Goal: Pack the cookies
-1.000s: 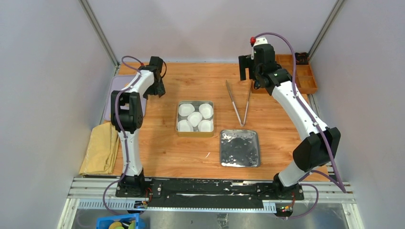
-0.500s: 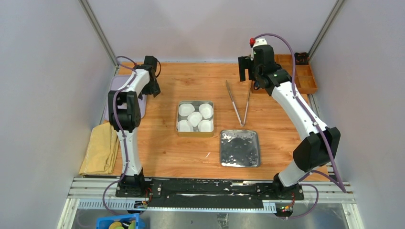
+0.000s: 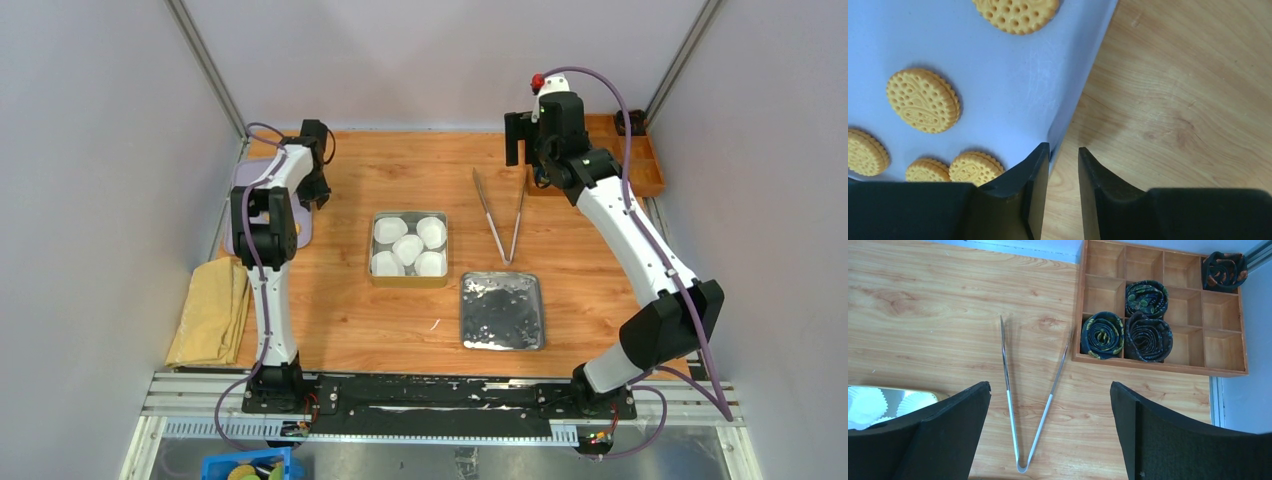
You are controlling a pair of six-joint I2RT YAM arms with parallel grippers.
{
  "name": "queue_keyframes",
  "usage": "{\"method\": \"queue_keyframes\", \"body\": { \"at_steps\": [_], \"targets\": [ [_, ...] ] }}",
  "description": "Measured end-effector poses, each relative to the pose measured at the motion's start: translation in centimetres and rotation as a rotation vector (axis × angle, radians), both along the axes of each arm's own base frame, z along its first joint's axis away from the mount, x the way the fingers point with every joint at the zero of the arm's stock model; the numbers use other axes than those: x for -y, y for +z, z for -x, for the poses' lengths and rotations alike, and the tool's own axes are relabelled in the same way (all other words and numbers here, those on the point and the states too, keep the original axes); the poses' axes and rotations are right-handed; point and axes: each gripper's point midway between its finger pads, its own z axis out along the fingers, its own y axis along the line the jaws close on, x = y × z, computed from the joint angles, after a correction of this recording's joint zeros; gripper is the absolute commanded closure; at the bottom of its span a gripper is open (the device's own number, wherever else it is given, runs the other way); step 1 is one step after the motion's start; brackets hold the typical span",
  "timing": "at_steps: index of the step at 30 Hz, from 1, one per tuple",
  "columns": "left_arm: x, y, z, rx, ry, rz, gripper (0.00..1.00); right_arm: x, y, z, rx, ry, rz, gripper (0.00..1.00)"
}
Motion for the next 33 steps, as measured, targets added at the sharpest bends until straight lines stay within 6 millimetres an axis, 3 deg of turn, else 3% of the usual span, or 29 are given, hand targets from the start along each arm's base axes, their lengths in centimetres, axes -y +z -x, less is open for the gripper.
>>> {"method": "queue_keyframes", "body": {
  "at_steps": [9, 13, 17, 22, 27, 33],
  "targets": [
    [0.8, -0.6, -0.1, -0.017, -0.024, 0.050, 0.92, -0.1, 0.4, -0.1, 0.016, -0.003, -0.013, 0.05],
    [1.9, -0.5, -0.7, -0.011, -0.065, 0.063, 0.95, -0.1, 0.4, -0.1, 0.017, -0.005, -0.017, 0.05],
    [5.1, -0.2, -1.5, -0.003, -0.136, 0.075, 0.96, 0.0, 0.4, -0.1, 0.018, -0.013, -0.016, 0.05],
    [12.0, -0.1, -2.3, 0.016, -0.269, 0.117, 0.96, 0.2, 0.4, -0.1, 0.019, -0.022, -0.012, 0.05],
    [17.3, -0.1, -2.4, 0.028, -0.374, 0.156, 0.97, 0.3, 0.1, -0.1, 0.012, -0.027, -0.007, 0.06],
    [19.6, -0.2, -2.5, 0.032, -0.455, 0.168, 0.97, 0.3, -0.7, 0.1, -0.005, -0.030, -0.009, 0.07]
  ]
}}
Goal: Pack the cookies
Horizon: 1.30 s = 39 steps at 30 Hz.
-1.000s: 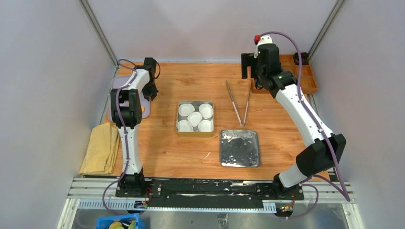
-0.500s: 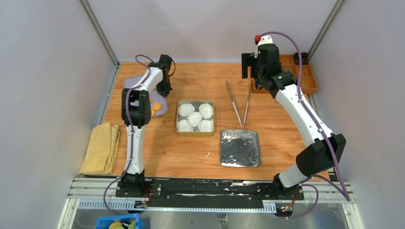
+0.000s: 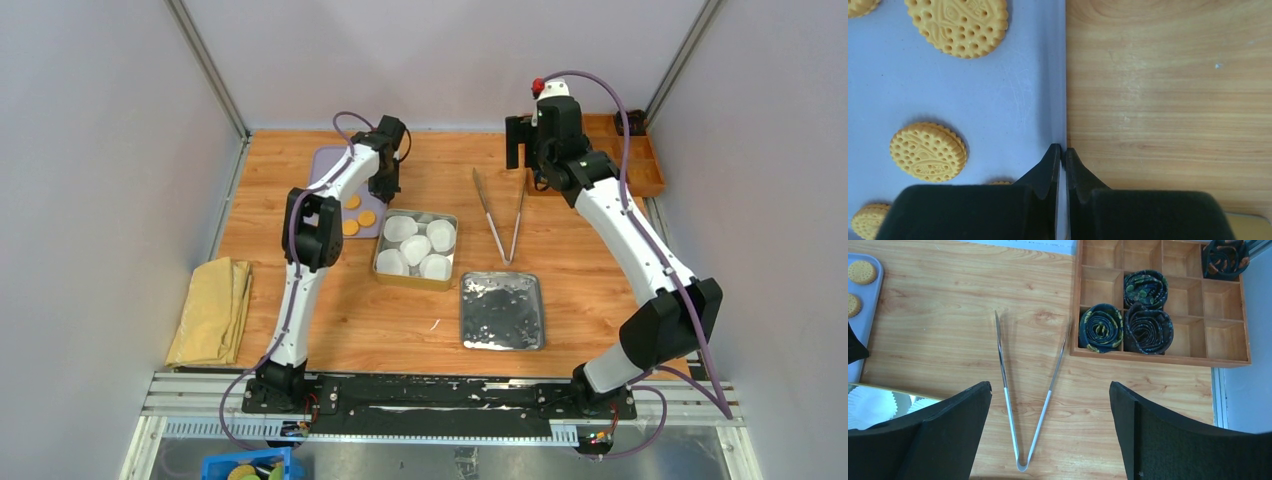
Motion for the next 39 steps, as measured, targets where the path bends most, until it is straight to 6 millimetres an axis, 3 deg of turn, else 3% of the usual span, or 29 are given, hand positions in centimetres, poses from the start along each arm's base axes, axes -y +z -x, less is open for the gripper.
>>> {"method": "queue_keyframes", "body": {
  "at_steps": [5, 13, 27, 39],
  "targets": [
    [1.4, -0.2, 0.8, -0.008, -0.082, -0.022, 0.99, -0.1, -0.9, 0.0, -0.023, -0.006, -0.005, 0.07],
    [4.2, -0.5, 4.0, -0.018, -0.188, -0.048, 1.00, -0.6, -2.4, -0.3, -0.062, 0.008, -0.007, 0.11],
    [3.8, -0.7, 4.9, 0.001, -0.203, -0.069, 1.00, -1.9, -6.9, 0.4, -0.191, 0.053, -0.034, 0.11],
    [3.2, -0.7, 7.4, 0.006, -0.232, -0.034, 1.00, -2.1, -11.6, 0.9, -0.310, 0.031, -0.038, 0.06]
  ]
}}
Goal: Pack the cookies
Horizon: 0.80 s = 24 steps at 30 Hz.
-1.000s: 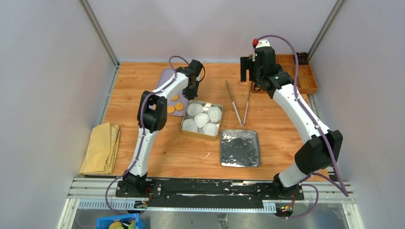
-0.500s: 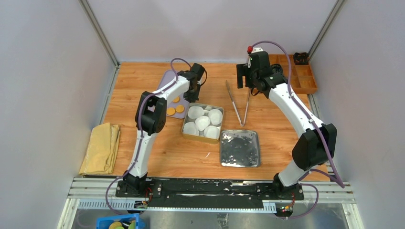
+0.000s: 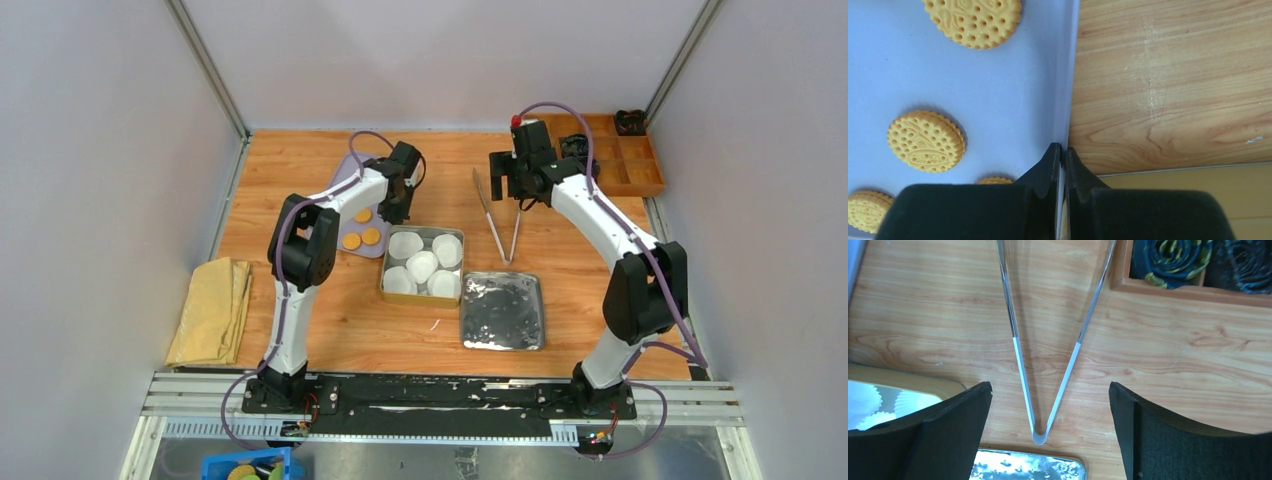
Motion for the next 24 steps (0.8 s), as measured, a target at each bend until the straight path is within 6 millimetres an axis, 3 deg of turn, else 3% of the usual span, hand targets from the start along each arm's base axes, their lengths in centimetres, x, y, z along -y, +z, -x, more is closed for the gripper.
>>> {"method": "queue_keyframes", "body": {
  "at_steps": [6, 11, 18, 22, 24],
  "targets": [
    [0.1, 0.0, 0.1, 0.007, -0.030, -0.015, 1.00, -0.2, -4.4, 0.4, -0.120, -0.008, 0.016, 0.05],
    [-0.3, 0.1, 0.2, 0.035, -0.008, -0.053, 0.75, -0.1, -8.5, 1.0, -0.228, -0.023, 0.042, 0.02],
    [-2.2, 0.6, 1.0, 0.034, 0.044, -0.165, 0.67, 0.0, -11.7, 1.8, -0.319, -0.040, 0.062, 0.00],
    [-2.8, 3.2, -0.6, 0.110, 0.081, -0.197, 0.66, -0.1, -13.0, 1.9, -0.350, -0.045, 0.066, 0.00],
    [-3.0, 5.5, -1.4, 0.170, 0.103, -0.194, 0.65, -0.1, -13.9, 1.8, -0.370, -0.045, 0.072, 0.00]
  ]
}}
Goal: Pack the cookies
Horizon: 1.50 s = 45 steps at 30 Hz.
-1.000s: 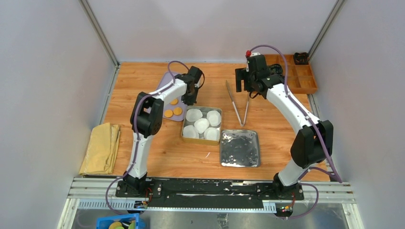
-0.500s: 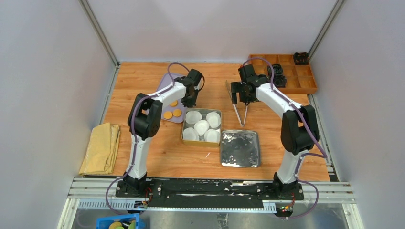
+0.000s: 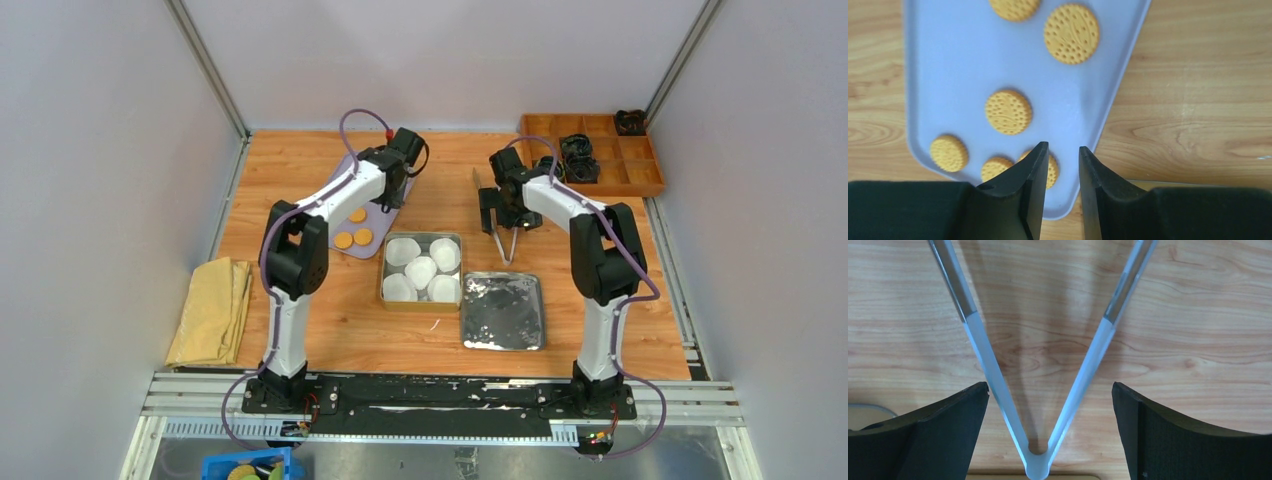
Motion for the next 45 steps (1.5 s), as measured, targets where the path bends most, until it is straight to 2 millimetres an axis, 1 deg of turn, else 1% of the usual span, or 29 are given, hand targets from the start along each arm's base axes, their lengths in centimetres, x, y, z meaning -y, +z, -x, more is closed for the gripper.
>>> {"method": "queue_keyframes", "body": {
  "at_steps": [2, 5, 6, 8, 9, 11, 15, 18, 20, 23, 25, 28, 35, 37, 39, 45],
  "targets": [
    [-0.2, 2.6, -0.5, 0.062, 0.013, 0.010, 0.65, -0.2, -0.7, -0.3, -0.014, 0.000, 0.002, 0.00],
    [-0.5, 5.9, -0.6, 0.133, 0.024, 0.029, 0.65, -0.6, -1.5, -0.8, -0.029, -0.001, -0.007, 0.00],
    [-0.6, 6.9, -0.6, 0.153, 0.027, 0.036, 0.65, -0.8, -1.4, -1.1, -0.025, -0.003, -0.010, 0.01],
    [-0.8, 8.3, -0.5, 0.182, 0.031, 0.046, 0.65, -1.2, -1.5, -1.9, -0.019, -0.006, -0.020, 0.04],
    [-0.8, 8.7, -0.4, 0.192, 0.033, 0.049, 0.65, -1.3, -1.4, -2.2, -0.015, -0.007, -0.024, 0.07],
    [-1.0, 8.8, -0.1, 0.193, 0.035, 0.050, 0.65, -1.5, -1.4, -2.6, -0.008, -0.010, -0.030, 0.19],
    [-1.6, 8.1, 0.7, 0.173, 0.043, 0.033, 0.65, -1.7, -1.4, -2.7, -0.010, -0.015, -0.037, 0.41],
    [-2.1, 8.0, 0.9, 0.171, 0.052, 0.012, 0.65, -1.6, -1.4, -2.7, -0.009, -0.011, -0.030, 0.50],
    [-2.3, 8.0, 0.9, 0.175, 0.057, 0.005, 0.65, -1.4, -1.4, -2.7, -0.007, -0.008, -0.020, 0.52],
    [-2.4, 8.4, 0.9, 0.183, 0.061, 0.004, 0.65, -1.1, -1.0, -2.4, -0.012, 0.002, 0.004, 0.52],
    [-2.4, 8.7, 1.0, 0.191, 0.062, 0.008, 0.65, -1.0, -0.1, -2.2, -0.004, 0.011, 0.020, 0.52],
    [-2.4, 9.1, 1.0, 0.197, 0.063, 0.016, 0.65, -1.2, 2.4, -2.4, 0.046, 0.025, 0.028, 0.51],
    [-1.5, 8.9, 1.2, 0.182, 0.049, 0.064, 0.65, -2.6, 11.4, -3.4, 0.236, 0.058, -0.014, 0.49],
    [-1.3, 8.9, 1.2, 0.180, 0.045, 0.073, 0.65, -2.9, 12.7, -3.5, 0.266, 0.063, -0.016, 0.49],
    [-1.2, 9.0, 1.2, 0.180, 0.043, 0.077, 0.65, -2.9, 13.4, -3.4, 0.279, 0.067, -0.013, 0.48],
    [-1.2, 9.1, 1.1, 0.183, 0.044, 0.080, 0.65, -2.5, 13.2, -2.5, 0.253, 0.073, 0.024, 0.42]
  ]
}}
